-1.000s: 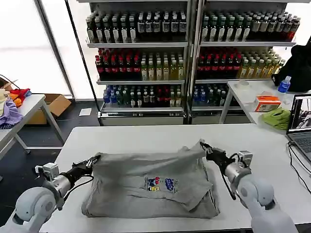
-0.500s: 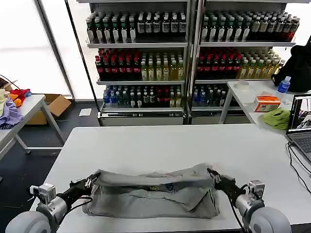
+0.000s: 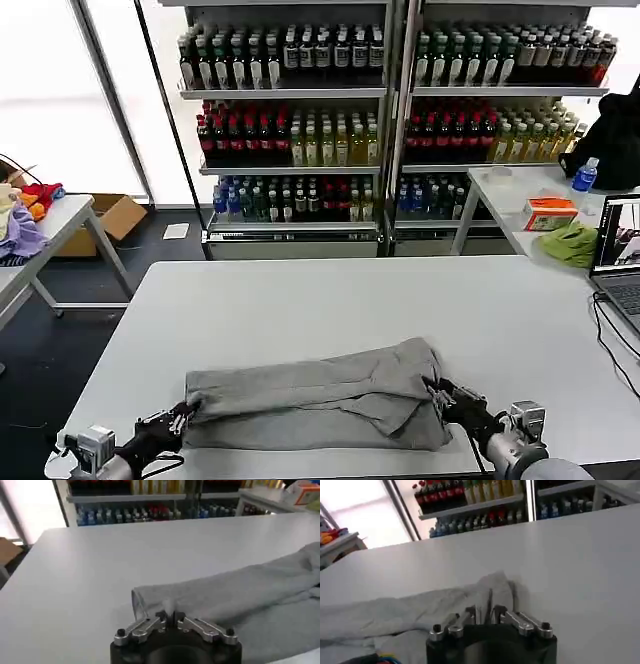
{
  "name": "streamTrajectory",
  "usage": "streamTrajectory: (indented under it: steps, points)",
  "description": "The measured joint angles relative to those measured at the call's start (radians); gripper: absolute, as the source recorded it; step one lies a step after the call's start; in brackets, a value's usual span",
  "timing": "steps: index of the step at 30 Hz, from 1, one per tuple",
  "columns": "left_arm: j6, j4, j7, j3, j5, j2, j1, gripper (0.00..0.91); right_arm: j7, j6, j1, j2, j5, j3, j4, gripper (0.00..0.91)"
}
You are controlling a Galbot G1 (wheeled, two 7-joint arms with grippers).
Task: Fold and organize the clothes.
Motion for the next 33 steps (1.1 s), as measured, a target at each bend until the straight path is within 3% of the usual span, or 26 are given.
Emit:
streamTrajectory:
  steps: [7, 18, 23, 25, 26, 27, 28, 30, 33]
  points:
    - [0.000, -0.034, -0.019, -0.060, 0.013, -0.022, 0.019, 0.907, -0.019, 0.058, -0.003, 0.003, -0.024, 0.041, 0.022, 0.907]
    - [-0.074, -0.021, -0.118, -0.017, 0.018, -0.128, 0.005, 0.907, -0.066, 0.358, -0.021, 0.027, -0.145, 0.068, -0.022, 0.907]
    - [-0.107, 0.013, -0.150, 0.042, 0.044, -0.176, -0.011, 0.907, -0.071, 0.435, -0.020, 0.030, -0.174, 0.072, -0.044, 0.907]
    - [-0.116, 0.026, -0.158, 0.063, 0.051, -0.191, -0.019, 0.705, -0.074, 0.457, -0.019, 0.031, -0.182, 0.072, -0.051, 0.907]
    - [-0.121, 0.032, -0.160, 0.074, 0.055, -0.200, -0.024, 0.705, -0.076, 0.466, -0.019, 0.031, -0.186, 0.072, -0.052, 0.907]
    - [-0.125, 0.039, -0.163, 0.084, 0.058, -0.206, -0.029, 0.312, -0.077, 0.474, -0.019, 0.032, -0.189, 0.072, -0.055, 0.907]
    - [-0.129, 0.045, -0.165, 0.092, 0.061, -0.212, -0.034, 0.161, -0.078, 0.482, -0.020, 0.033, -0.191, 0.073, -0.057, 0.907]
    - [-0.137, 0.062, -0.172, 0.104, 0.064, -0.220, -0.046, 0.040, -0.079, 0.496, -0.022, 0.033, -0.196, 0.075, -0.060, 0.907]
    - [-0.143, 0.087, -0.175, 0.116, 0.064, -0.227, -0.057, 0.020, -0.081, 0.513, -0.025, 0.033, -0.203, 0.078, -0.065, 0.907]
